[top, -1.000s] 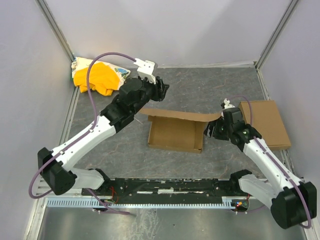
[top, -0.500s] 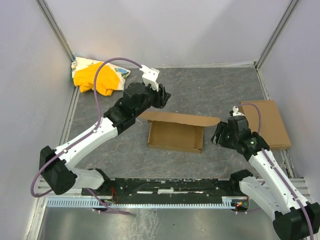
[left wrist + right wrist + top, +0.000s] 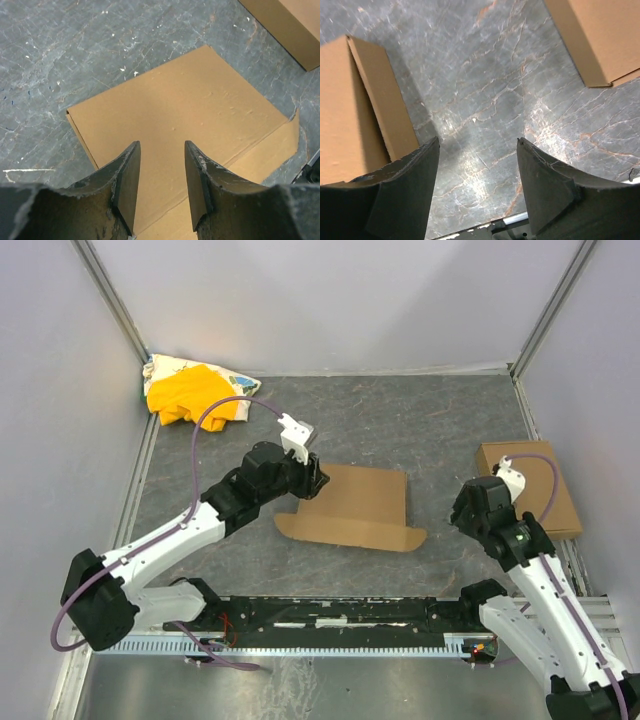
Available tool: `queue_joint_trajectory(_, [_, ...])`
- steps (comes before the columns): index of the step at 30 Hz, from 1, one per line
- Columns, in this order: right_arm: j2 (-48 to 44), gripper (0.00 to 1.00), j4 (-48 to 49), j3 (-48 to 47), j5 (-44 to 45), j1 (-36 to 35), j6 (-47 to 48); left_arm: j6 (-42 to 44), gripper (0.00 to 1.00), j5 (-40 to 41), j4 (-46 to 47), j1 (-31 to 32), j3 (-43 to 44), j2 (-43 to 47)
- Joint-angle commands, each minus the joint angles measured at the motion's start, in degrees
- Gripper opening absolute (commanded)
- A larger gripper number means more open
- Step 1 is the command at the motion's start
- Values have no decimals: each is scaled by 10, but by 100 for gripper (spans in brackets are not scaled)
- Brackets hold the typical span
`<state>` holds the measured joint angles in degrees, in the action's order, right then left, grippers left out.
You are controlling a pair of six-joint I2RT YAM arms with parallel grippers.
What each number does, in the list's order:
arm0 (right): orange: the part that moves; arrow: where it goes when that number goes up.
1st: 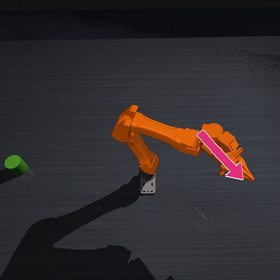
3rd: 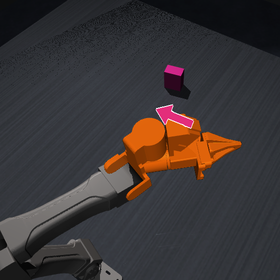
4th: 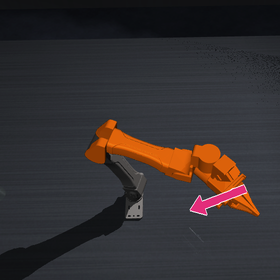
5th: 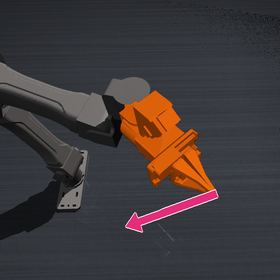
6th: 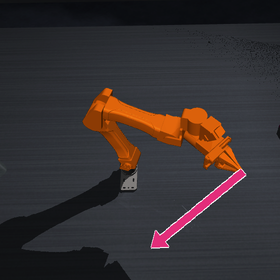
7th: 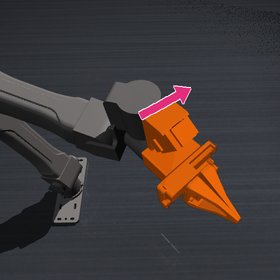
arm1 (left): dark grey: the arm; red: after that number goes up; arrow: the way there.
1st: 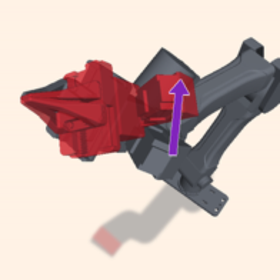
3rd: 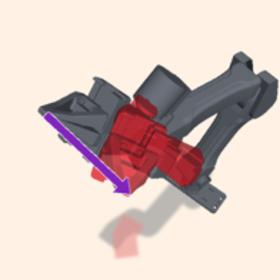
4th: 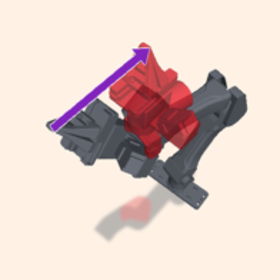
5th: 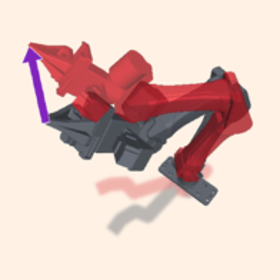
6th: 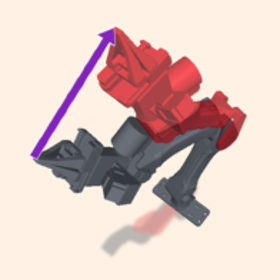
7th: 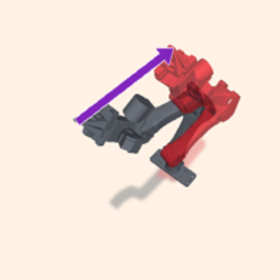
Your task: Fold the paper box
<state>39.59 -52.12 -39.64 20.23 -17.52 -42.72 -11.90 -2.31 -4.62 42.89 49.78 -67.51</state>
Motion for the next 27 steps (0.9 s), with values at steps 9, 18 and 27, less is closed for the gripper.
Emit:
queue_joint_trajectory(9, [7, 74, 146, -17, -231, 0, 54, -61, 50, 82, 5, 3, -103, 132])
queue_joint_trajectory(18, [176, 62, 246, -10, -332, 0, 69, -136, 51, 162, 67, 3, -217, 201])
queue_joint_trajectory(27, [275, 61, 201, -50, -327, -1, 131, -127, 52, 168, 119, 3, -210, 125])
